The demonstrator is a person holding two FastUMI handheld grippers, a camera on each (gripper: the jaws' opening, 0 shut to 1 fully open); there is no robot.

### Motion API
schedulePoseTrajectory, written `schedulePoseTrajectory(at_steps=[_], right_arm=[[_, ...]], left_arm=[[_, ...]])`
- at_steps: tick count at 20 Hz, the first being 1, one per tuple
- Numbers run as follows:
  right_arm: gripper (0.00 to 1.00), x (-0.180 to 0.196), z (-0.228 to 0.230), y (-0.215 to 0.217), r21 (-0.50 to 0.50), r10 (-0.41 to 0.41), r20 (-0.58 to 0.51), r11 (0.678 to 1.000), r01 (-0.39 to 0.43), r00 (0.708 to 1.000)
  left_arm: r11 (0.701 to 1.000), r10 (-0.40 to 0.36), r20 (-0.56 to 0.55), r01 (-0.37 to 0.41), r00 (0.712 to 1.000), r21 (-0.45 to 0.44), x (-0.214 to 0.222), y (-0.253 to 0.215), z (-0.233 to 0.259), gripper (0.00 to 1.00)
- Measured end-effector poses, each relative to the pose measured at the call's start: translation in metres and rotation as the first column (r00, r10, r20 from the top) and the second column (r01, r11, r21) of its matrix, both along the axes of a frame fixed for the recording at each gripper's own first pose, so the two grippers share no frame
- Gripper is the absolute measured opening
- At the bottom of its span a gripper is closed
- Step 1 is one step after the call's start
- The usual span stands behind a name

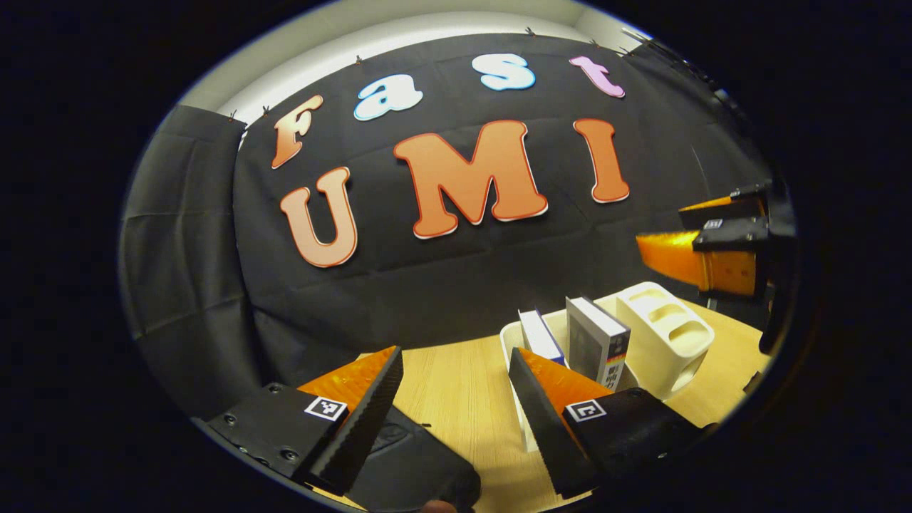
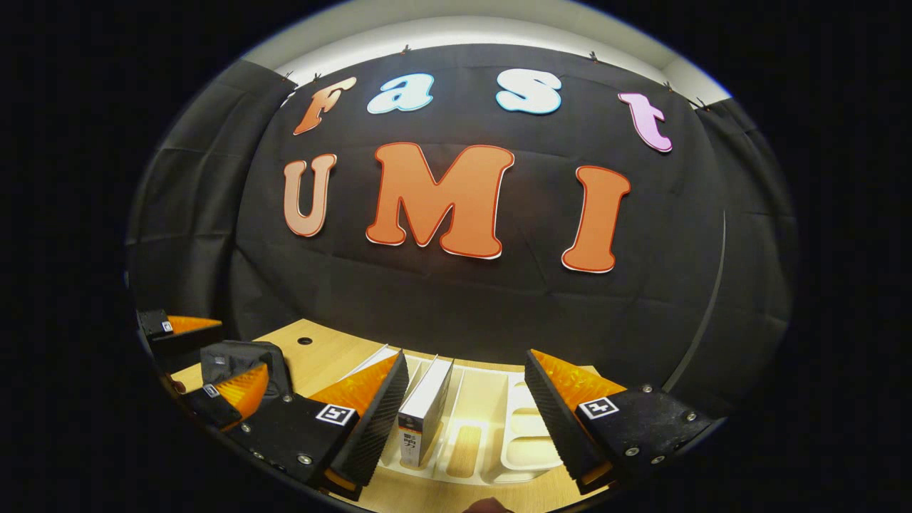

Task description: Open the schoolbag, grab two books from the bookshelf and put them into the schoolbag.

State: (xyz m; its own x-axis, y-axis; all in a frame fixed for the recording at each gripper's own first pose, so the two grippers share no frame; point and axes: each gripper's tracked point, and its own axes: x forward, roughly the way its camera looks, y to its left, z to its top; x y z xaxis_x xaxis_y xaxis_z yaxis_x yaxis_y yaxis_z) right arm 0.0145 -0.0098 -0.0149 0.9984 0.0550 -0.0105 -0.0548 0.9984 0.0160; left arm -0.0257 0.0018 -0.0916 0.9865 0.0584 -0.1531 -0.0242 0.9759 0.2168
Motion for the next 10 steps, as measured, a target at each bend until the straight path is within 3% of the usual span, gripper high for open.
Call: schedulePoseTrajectory(at_steps=[10], right_arm=[[0.98,-0.003,-0.007,-0.004,-0.026,0.031,0.01,0.999,-0.03,0.999]], left_arm=[[0.97,0.051,-0.188,-0.004,0.981,0.243,-0.042,0.03,-0.09,0.98]])
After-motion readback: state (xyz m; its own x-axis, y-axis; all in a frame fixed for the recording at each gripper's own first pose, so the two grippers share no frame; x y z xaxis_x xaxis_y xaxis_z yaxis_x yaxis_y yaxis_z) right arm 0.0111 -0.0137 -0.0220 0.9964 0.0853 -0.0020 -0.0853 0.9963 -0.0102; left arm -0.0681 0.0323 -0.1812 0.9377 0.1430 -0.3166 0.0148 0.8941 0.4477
